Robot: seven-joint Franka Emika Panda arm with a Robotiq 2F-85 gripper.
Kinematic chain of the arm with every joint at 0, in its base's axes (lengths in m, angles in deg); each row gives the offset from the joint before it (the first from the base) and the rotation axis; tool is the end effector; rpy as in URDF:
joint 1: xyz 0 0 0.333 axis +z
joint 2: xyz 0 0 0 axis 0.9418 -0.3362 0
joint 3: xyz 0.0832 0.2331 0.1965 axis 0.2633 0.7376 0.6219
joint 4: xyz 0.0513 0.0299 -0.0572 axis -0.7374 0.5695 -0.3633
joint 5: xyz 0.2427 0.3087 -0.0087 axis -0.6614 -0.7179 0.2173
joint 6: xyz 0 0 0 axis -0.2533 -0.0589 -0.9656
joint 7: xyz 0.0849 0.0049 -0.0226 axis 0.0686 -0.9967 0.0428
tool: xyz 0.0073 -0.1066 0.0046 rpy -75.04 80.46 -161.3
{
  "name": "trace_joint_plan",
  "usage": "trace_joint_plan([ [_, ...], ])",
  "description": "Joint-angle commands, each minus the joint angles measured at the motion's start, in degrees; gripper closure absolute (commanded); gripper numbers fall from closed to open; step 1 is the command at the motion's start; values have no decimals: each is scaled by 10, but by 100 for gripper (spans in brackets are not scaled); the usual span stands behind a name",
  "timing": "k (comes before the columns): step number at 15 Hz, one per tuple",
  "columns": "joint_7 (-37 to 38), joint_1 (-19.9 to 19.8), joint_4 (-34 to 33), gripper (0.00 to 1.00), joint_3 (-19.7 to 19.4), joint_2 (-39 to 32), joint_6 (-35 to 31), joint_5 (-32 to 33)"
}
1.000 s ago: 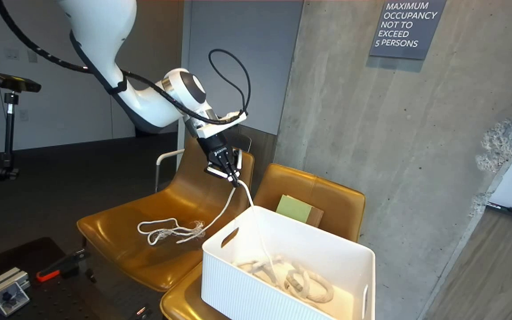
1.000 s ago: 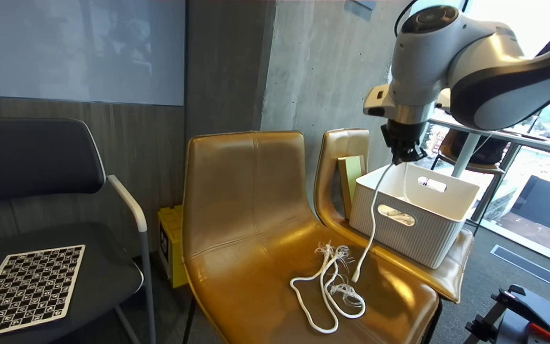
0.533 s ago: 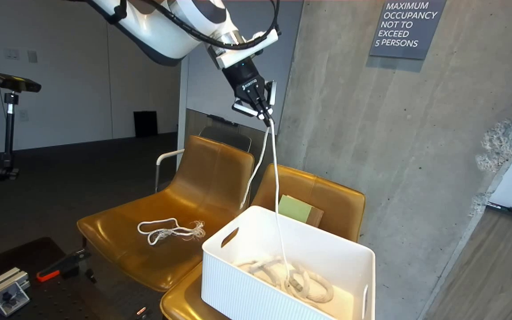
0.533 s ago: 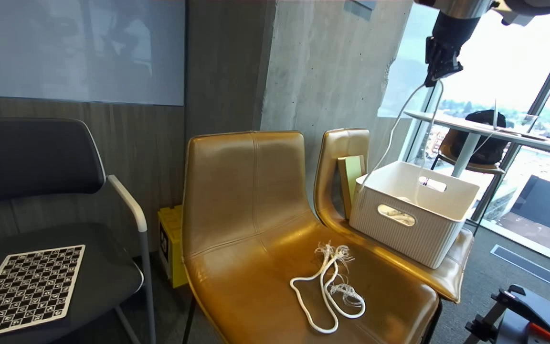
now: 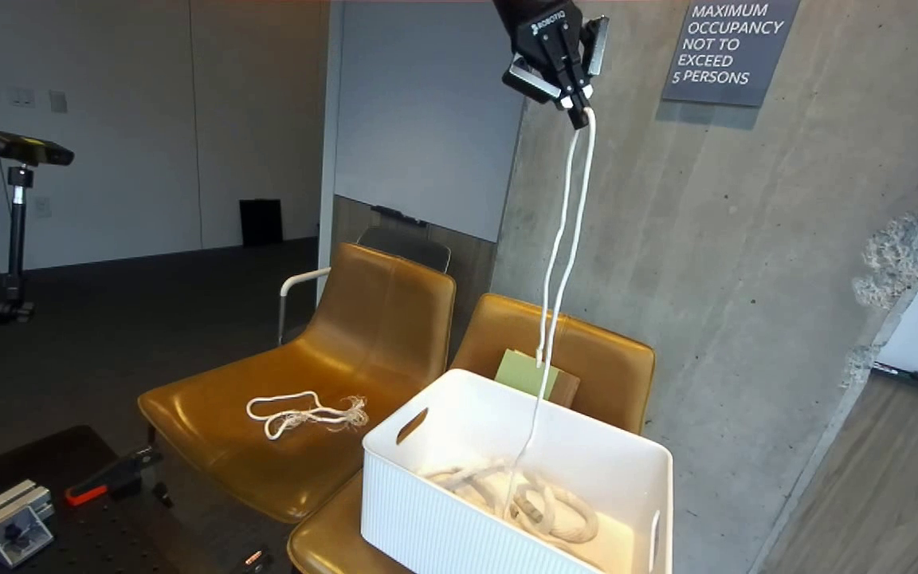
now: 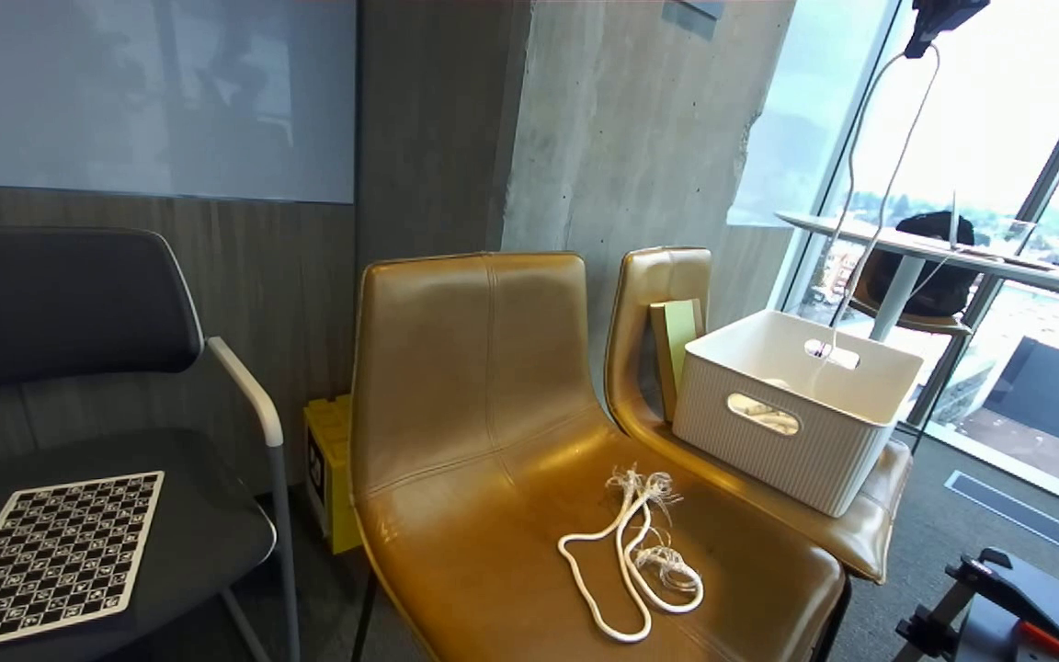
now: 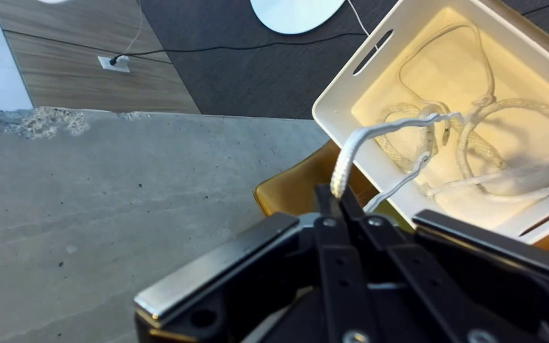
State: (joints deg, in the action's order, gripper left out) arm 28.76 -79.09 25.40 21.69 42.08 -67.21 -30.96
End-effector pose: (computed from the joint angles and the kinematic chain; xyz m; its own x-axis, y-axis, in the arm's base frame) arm 0.6147 -0.1847 0.6592 0.7072 0.6757 -0.2082 0.6476 -0.5009 0.5742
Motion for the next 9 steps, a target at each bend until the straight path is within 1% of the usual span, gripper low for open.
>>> trace_joint_plan([
  [1, -65, -25, -110, 99, -15, -104, 44, -54],
  [3, -86, -39, -125, 99, -17, -140, 60, -71],
  [6, -107, -53, -126, 99, -13, -183, 99, -88],
  [8, -112, -54, -82, 99, -6, -176, 116, -100],
  [9, -115, -54, -42, 99, 1, -160, 102, -106],
])
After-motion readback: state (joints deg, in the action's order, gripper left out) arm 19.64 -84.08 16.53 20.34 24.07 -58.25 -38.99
